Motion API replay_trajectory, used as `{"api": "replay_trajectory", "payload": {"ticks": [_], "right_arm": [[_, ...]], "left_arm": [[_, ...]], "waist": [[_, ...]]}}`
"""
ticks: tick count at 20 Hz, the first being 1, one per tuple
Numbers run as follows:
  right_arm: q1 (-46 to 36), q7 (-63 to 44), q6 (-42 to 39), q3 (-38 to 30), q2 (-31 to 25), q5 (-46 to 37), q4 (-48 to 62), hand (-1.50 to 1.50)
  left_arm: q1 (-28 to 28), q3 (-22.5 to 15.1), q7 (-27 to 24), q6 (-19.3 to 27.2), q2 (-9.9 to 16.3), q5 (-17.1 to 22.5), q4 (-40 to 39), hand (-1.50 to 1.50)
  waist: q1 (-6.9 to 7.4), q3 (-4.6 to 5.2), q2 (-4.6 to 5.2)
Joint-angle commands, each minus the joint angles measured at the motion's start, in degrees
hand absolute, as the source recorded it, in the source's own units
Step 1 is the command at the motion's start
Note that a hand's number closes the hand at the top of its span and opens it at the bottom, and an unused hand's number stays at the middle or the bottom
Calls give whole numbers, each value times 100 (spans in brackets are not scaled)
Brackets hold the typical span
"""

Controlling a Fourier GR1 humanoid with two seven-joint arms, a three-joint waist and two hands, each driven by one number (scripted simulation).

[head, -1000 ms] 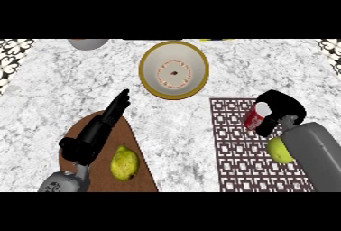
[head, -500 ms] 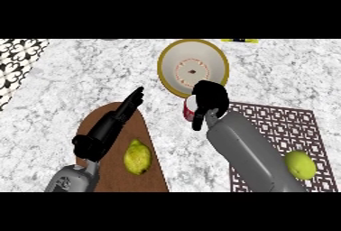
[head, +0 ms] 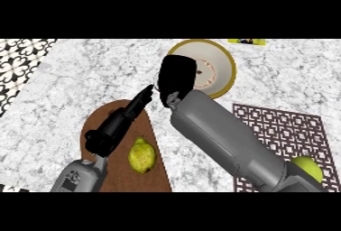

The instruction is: Pick the can from the placemat and place it in the bowl

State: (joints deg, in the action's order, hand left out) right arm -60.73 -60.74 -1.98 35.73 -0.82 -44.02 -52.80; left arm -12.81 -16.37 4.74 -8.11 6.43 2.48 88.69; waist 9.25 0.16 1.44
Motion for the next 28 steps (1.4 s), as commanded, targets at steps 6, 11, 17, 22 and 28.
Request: {"api": "replay_trajectory", "payload": {"ticks": [6, 11, 17, 22, 28], "right_arm": [[-1252, -1004, 1995, -106, 79, -521, 209, 150], [-1238, -1037, 2703, -220, 79, -563, 725, 150], [-1622, -1058, 2511, -70, 79, -770, 1848, 150], [-1682, -608, 3070, -220, 79, -1303, 2721, 150], [-1126, 52, 3018, -724, 79, -620, 3207, 150]], "left_arm": [[-51, 105, -59, -2, 25, -12, -171, 0], [-13, 72, -82, 219, -112, -151, -110, 0], [39, 324, 62, -49, 201, 78, 89, 0], [141, 528, -196, -90, 306, 101, -160, 0], [146, 262, -64, 120, 18, -86, 20, 0]], "waist": [[-75, 2, -7], [-270, -2, -17], [-319, 0, -43], [-558, -5, -26], [-533, -15, -1]]}}
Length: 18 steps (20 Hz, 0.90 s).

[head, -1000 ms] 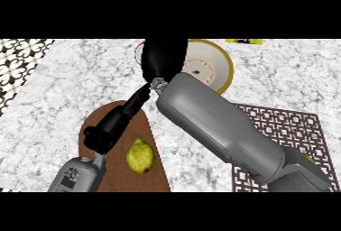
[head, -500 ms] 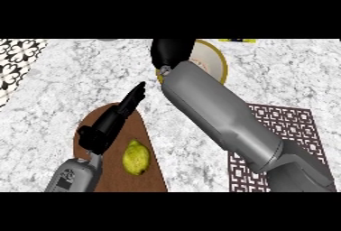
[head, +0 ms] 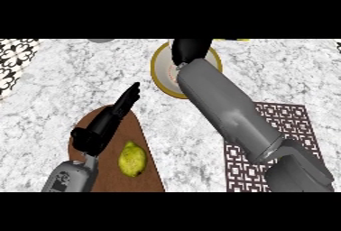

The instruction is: Pick the can from the placemat and place it in the bowl

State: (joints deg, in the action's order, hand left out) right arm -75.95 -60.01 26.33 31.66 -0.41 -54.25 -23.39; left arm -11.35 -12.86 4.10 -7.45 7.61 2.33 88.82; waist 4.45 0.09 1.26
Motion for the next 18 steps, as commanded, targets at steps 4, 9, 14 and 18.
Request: {"api": "replay_trajectory", "payload": {"ticks": [4, 9, 14, 18], "right_arm": [[412, 433, -44, -1125, 40, 1261, 395, 150], [289, 1693, 302, -1569, -22, 1566, 616, -150], [174, 1964, 1163, -1769, -34, 1492, 864, -150], [183, 1929, 2189, -1985, -86, 1535, 621, -150]], "left_arm": [[-2, -41, 110, 67, -71, -62, 74, 0], [9, -81, 150, 229, -169, -203, 158, 0], [302, 17, -186, -12, -30, -75, 87, 0], [218, 30, 61, 55, -104, -40, 206, 0]], "waist": [[-48, -12, 24], [-50, -14, 41], [-83, -8, 10], [-163, -11, -29]]}}
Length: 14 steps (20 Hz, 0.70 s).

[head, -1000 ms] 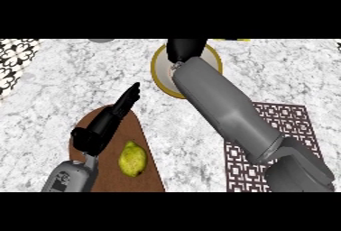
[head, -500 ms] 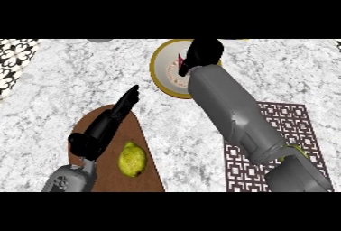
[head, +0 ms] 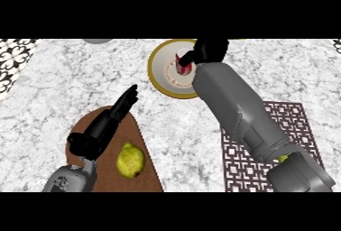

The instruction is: Pick the can from the placemat and place it in the bowl

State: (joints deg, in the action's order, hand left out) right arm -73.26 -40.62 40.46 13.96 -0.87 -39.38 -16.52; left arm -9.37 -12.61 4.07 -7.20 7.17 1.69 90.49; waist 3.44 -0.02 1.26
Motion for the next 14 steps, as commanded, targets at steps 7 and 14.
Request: {"api": "replay_trajectory", "payload": {"ticks": [7, 14], "right_arm": [[511, 315, 1519, -857, -343, 518, -648, -150], [2054, 860, 2060, -888, -553, 570, -1990, -150]], "left_arm": [[262, 107, -84, 74, 29, -78, 0, 0], [509, 207, 35, 115, 38, -26, 226, 0]], "waist": [[-306, -3, -121], [-500, -2, -197]]}}
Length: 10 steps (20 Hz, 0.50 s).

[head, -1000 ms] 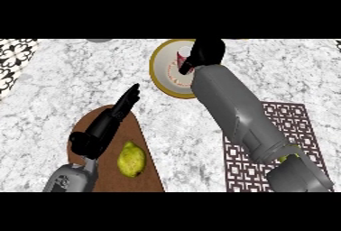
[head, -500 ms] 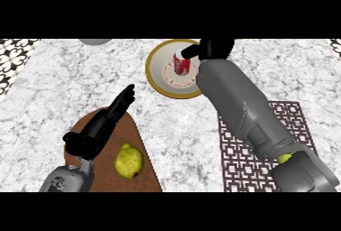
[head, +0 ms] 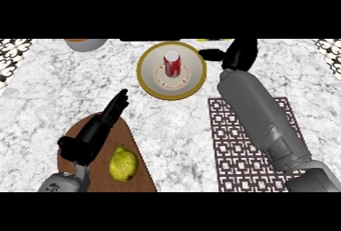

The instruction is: Pick the can from the placemat and place it in the bowl

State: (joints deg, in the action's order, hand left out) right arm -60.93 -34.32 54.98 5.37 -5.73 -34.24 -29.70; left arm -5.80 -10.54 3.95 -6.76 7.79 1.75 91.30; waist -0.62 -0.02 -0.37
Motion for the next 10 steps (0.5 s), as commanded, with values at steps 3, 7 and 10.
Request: {"api": "replay_trajectory", "payload": {"ticks": [3, 7, 10], "right_arm": [[1558, 315, 123, 12, -426, 238, -1764, -150], [2826, 671, -411, -13, -929, 718, -3211, -150], [3699, 622, -777, 188, -1078, 893, -4393, -150]], "left_arm": [[276, 195, -32, -50, 165, 63, 194, 0], [260, 150, -22, -46, 99, 24, 189, 0], [108, -74, 46, 147, -218, -139, 101, 0]], "waist": [[-210, 3, -80], [-188, 1, -55], [-193, 4, -44]]}}
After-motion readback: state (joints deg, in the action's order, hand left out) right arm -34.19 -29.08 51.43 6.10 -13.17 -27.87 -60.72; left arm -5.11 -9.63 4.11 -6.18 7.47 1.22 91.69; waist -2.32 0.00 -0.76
